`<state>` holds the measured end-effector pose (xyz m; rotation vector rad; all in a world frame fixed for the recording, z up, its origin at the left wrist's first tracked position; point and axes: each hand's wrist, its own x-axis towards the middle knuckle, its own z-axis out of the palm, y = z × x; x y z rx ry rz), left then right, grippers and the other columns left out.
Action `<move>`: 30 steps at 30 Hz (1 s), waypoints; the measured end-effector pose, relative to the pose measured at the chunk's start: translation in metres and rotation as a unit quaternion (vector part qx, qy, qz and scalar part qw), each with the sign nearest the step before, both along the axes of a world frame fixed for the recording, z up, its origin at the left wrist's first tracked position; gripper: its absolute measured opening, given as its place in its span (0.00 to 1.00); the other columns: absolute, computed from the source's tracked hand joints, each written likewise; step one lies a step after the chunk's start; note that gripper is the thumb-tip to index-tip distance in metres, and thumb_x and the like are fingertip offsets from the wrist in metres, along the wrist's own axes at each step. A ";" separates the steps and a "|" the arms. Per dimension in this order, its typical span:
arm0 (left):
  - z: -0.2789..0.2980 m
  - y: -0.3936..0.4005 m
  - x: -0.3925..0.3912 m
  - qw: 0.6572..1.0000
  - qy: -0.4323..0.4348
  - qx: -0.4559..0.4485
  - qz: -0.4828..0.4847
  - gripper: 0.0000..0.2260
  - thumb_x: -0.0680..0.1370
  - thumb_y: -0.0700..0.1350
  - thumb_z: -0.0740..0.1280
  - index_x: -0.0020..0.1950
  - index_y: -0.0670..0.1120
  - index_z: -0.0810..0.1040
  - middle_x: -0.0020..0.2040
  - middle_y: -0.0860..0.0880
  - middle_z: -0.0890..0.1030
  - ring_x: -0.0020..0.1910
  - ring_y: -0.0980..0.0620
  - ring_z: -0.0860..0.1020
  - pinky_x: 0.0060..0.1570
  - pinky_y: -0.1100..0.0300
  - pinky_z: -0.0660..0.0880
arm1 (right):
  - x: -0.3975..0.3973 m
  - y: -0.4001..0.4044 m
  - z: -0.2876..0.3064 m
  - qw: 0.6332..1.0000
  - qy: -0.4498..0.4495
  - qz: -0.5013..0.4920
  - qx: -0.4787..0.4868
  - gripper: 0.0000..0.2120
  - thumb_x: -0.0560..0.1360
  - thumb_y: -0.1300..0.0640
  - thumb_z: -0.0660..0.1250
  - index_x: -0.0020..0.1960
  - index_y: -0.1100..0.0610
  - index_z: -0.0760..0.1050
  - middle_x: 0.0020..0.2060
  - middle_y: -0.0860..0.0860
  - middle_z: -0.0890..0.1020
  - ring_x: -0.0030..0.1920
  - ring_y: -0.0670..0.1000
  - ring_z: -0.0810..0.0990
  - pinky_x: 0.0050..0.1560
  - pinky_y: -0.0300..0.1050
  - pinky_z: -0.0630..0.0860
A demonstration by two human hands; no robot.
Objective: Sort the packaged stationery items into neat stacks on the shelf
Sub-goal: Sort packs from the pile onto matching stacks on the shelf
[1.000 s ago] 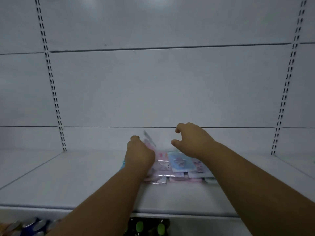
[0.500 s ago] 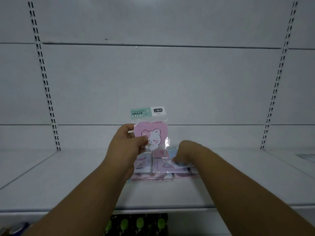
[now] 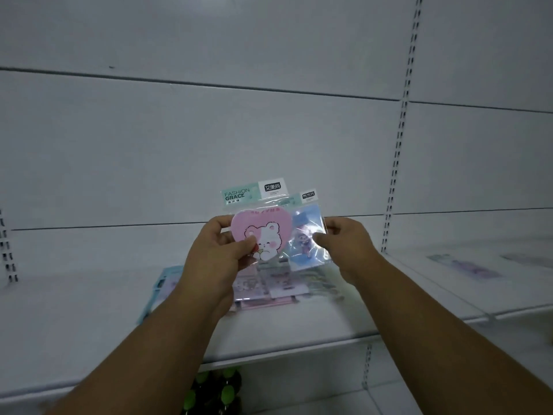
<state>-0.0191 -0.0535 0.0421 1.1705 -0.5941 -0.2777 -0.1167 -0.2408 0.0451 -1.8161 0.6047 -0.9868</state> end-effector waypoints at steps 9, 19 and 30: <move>-0.005 -0.147 -0.120 0.995 -0.015 0.017 -0.102 0.13 0.75 0.31 0.69 0.57 0.43 0.76 0.45 0.41 0.83 0.34 0.50 0.81 0.35 0.59 0.76 | -0.169 -0.126 0.004 0.996 -0.011 -0.091 0.005 0.09 0.72 0.68 0.70 0.50 0.60 0.82 0.41 0.55 0.86 0.35 0.48 0.84 0.33 0.38 0.78; -0.013 -0.291 -0.227 0.994 0.041 0.012 -0.102 0.12 0.76 0.31 0.68 0.57 0.42 0.77 0.44 0.41 0.83 0.37 0.47 0.81 0.38 0.55 0.77 | -0.261 -0.286 0.000 0.991 0.068 -0.116 0.004 0.05 0.68 0.63 0.76 0.39 0.56 0.82 0.39 0.55 0.86 0.40 0.55 0.86 0.48 0.56 0.83; -0.019 -0.369 -0.207 0.995 0.048 0.036 -0.079 0.11 0.75 0.31 0.68 0.54 0.43 0.77 0.38 0.43 0.80 0.31 0.51 0.77 0.38 0.55 0.76 | -0.224 -0.393 -0.034 0.967 0.230 -0.109 0.033 0.14 0.68 0.61 0.76 0.52 0.63 0.81 0.45 0.59 0.83 0.47 0.57 0.82 0.47 0.47 0.78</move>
